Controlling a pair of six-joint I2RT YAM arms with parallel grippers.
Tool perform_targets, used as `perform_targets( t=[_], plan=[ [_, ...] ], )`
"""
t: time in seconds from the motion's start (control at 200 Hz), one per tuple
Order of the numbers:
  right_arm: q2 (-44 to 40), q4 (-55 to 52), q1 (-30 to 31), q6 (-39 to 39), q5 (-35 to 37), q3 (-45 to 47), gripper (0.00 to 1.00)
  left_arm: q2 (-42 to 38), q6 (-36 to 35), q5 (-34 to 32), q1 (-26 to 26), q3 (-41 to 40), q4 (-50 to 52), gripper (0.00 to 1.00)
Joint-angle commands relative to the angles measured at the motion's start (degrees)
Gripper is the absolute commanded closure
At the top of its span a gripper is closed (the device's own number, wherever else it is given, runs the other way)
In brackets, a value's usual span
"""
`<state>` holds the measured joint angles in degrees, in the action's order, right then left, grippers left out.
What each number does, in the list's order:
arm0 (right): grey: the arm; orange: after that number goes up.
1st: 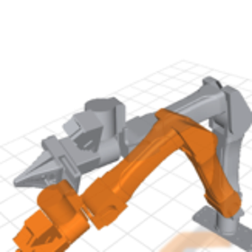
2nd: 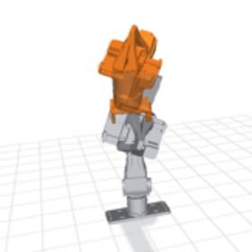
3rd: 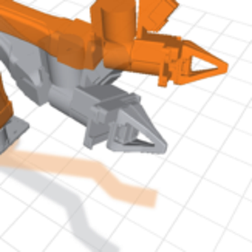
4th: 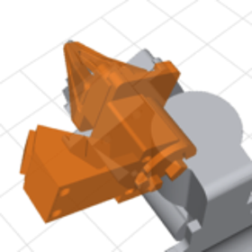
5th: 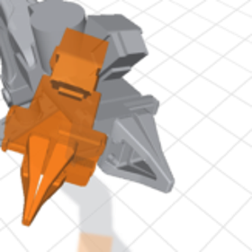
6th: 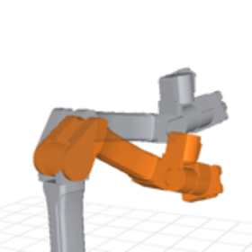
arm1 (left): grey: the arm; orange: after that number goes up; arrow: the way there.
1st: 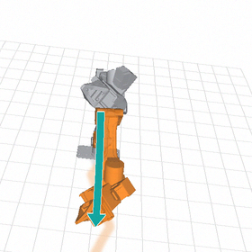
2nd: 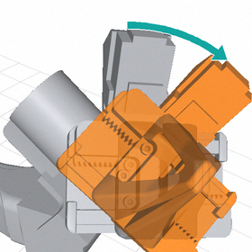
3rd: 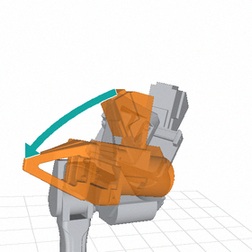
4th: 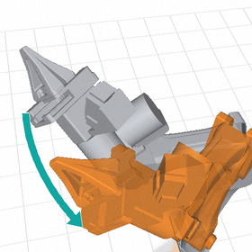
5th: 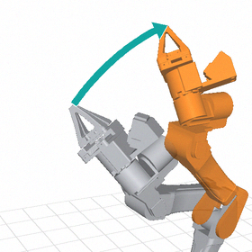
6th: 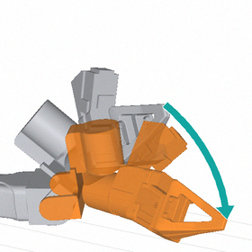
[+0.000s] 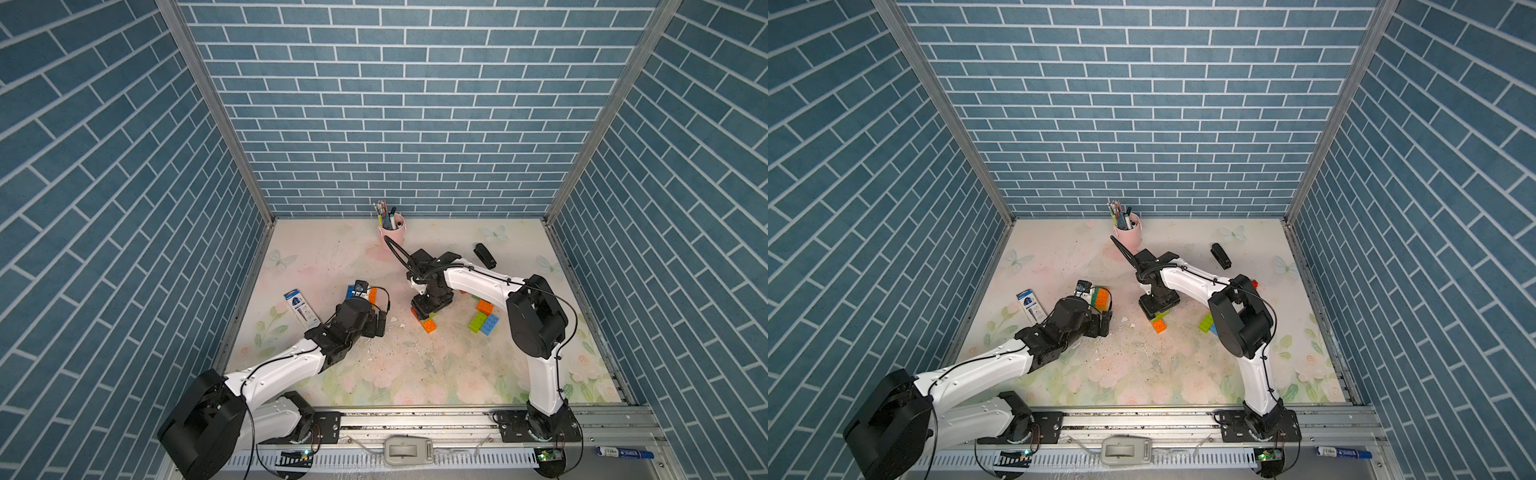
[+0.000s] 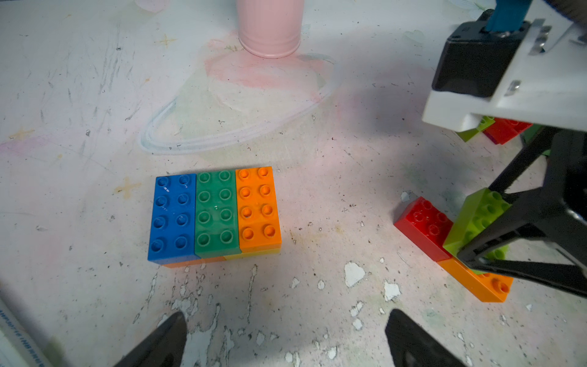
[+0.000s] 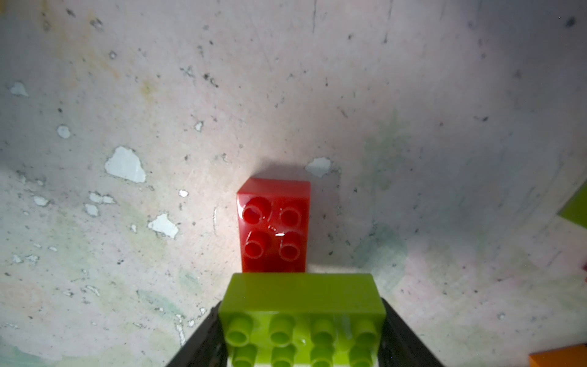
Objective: Assemble a rectangle with lego
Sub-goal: Assemble the lego brick with the lego brick.
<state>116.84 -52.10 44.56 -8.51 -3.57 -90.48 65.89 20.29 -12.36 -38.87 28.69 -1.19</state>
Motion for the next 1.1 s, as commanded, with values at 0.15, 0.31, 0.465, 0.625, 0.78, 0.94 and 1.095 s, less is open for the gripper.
perform_targets(
  t=[0.15,0.31,0.465,0.625,0.78,0.94,1.095],
  plan=[
    [1.64,-2.29,-0.34,1.05,-0.27,-1.09,0.71,-0.14,-0.61,0.32,0.24,-0.90,-0.37,0.01],
    [1.79,-2.74,-0.35,0.34,-0.07,-1.00,0.72,-0.15,-0.64,0.31,0.28,-0.97,-0.34,0.01],
    [2.21,-3.62,-0.35,-0.70,0.24,-0.87,0.75,-0.53,-0.68,0.16,0.22,-1.08,-0.23,0.01],
    [3.17,-4.46,-0.35,-2.15,0.54,-0.74,0.81,-0.37,-0.75,0.20,0.29,-1.22,-0.65,0.01],
    [3.56,-4.42,-0.35,-3.13,0.32,-0.05,0.86,-0.13,-0.78,0.32,0.24,-1.42,-0.98,0.01],
    [4.43,-4.52,-0.35,-3.59,0.59,-0.14,0.89,0.13,-0.85,0.32,0.29,-1.60,-1.52,0.01],
    [5.48,-4.70,-0.36,-4.17,2.07,0.27,0.92,0.22,-0.96,0.32,0.29,-1.62,-1.71,0.01]
  ],
)
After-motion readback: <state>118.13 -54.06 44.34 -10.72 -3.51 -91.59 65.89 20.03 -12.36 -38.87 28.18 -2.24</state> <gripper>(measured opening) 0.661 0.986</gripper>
